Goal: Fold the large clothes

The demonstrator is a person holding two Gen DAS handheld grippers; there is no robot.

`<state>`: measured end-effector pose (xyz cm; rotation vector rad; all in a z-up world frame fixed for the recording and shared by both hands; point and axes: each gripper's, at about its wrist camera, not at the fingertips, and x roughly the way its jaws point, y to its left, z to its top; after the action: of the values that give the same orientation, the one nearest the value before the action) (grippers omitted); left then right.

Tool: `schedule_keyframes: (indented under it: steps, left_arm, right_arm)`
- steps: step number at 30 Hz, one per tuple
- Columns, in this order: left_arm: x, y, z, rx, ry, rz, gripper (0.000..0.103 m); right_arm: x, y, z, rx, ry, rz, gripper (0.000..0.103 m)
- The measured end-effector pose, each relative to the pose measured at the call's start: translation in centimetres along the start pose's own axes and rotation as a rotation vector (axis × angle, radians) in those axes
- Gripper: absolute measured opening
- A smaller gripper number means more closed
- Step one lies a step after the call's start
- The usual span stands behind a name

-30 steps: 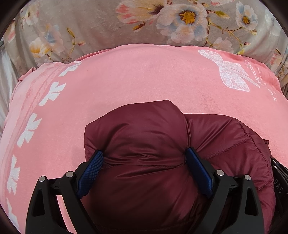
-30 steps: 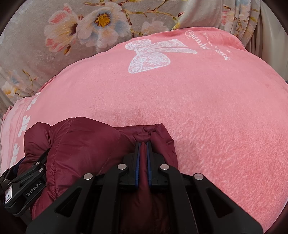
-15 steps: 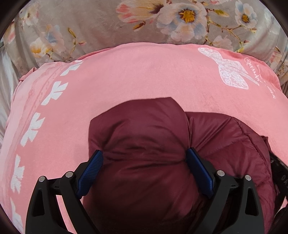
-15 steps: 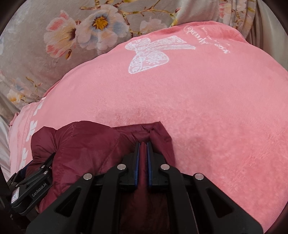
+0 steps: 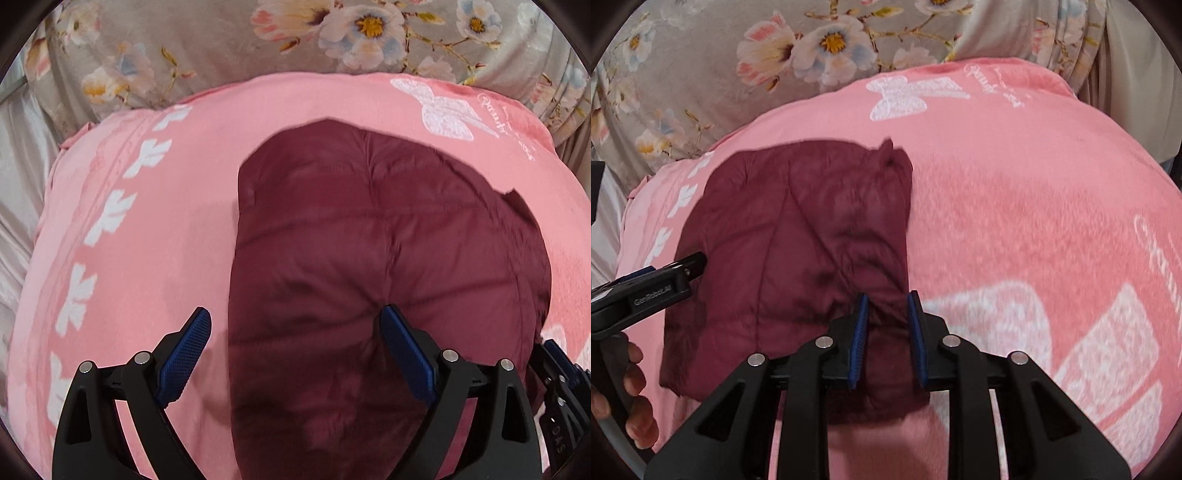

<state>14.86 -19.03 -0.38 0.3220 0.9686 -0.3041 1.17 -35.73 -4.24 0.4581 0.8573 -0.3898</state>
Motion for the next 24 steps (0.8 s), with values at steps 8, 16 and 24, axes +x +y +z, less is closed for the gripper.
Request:
schedule_keyframes:
  steps: [8,16,24]
  left_arm:
    - [-0.1,0.5,-2.8,-0.006,0.006,0.010,0.092]
    - [0.3,0.1,-3.7,-0.001,-0.020,0.031,0.092]
    - [0.6,-0.3,-4.1,0.000,-0.042,0.049,0.093]
  right_arm:
    - [0.7,-0.2,-1.7,0.014,-0.023,-0.001,0.024]
    - [0.7,0.3,-2.6,-0.009,-0.064,-0.029,0.025]
    - [0.7,0.3,-2.9,-0.009,-0.071,-0.030,0.026]
